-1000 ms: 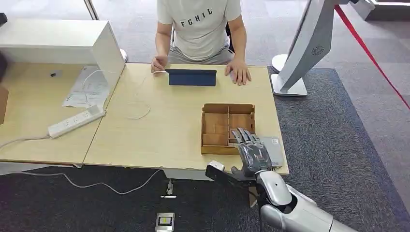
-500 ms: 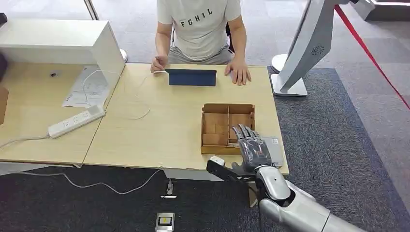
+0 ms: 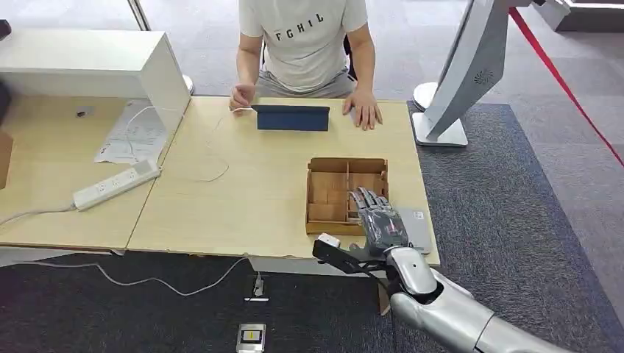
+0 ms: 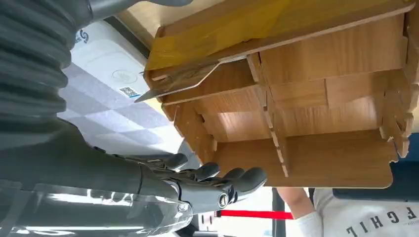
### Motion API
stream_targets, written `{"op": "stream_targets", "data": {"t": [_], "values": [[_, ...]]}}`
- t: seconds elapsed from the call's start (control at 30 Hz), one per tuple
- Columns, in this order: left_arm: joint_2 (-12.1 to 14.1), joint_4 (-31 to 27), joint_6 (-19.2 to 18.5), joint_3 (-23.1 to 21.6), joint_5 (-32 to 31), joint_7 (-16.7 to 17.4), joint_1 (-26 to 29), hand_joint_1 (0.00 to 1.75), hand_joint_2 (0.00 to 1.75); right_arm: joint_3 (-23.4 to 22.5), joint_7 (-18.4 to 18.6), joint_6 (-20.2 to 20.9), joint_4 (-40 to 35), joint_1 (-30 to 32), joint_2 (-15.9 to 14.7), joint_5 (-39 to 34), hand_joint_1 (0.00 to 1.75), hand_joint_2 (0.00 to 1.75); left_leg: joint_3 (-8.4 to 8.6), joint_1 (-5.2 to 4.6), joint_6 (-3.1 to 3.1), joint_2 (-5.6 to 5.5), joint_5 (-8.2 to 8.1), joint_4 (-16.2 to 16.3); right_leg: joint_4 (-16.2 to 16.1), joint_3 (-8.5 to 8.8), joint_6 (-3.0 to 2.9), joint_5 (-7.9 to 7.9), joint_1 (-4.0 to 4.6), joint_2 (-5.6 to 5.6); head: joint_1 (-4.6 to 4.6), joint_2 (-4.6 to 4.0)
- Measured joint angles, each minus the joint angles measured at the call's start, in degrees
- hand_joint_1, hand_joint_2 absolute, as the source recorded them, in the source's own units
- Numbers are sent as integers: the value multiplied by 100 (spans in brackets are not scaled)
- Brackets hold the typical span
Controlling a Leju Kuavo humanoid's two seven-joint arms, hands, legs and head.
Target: Pass the card to the sensor for recognition and then transmit it.
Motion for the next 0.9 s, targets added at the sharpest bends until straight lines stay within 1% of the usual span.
{"op": "stream_targets", "data": {"t": [0.2, 0.37, 0.6, 0.73, 0.9], "values": [[0, -2, 50, -50, 17, 17, -7, 0, 0, 79, 13, -57, 306, -90, 96, -55, 0, 175, 0, 0, 0, 0, 0, 0, 0, 0, 0, 0, 0, 0, -2, 0], [2, 0, 28, -72, 52, -63, -9, 0, 0, 155, 68, -87, 499, -178, 114, -118, 0, 175, 0, 0, 0, -1, 0, 0, 0, -1, 0, 0, 0, 0, 0, 0], [4, 0, -31, -72, 54, -153, -7, 0, 0, 153, 199, -129, 597, -229, 48, -100, 0, 175, 1, 0, 0, 0, 0, 1, 0, -1, 0, 0, 0, 0, -2, 0], [4, 0, -4, -72, 54, -175, -7, 0, 0, 153, 354, -118, 601, -229, 11, -83, 0, 175, 1, 0, 0, 0, 0, 1, 0, -1, 0, 0, 0, 0, -2, 0], [4, 0, -4, -72, 54, -181, -7, 0, 0, 153, 365, -85, 595, -235, -39, -96, 0, 175, 1, 0, 0, 0, 0, 1, 0, -1, 0, 0, 0, 0, 0, 0]]}}
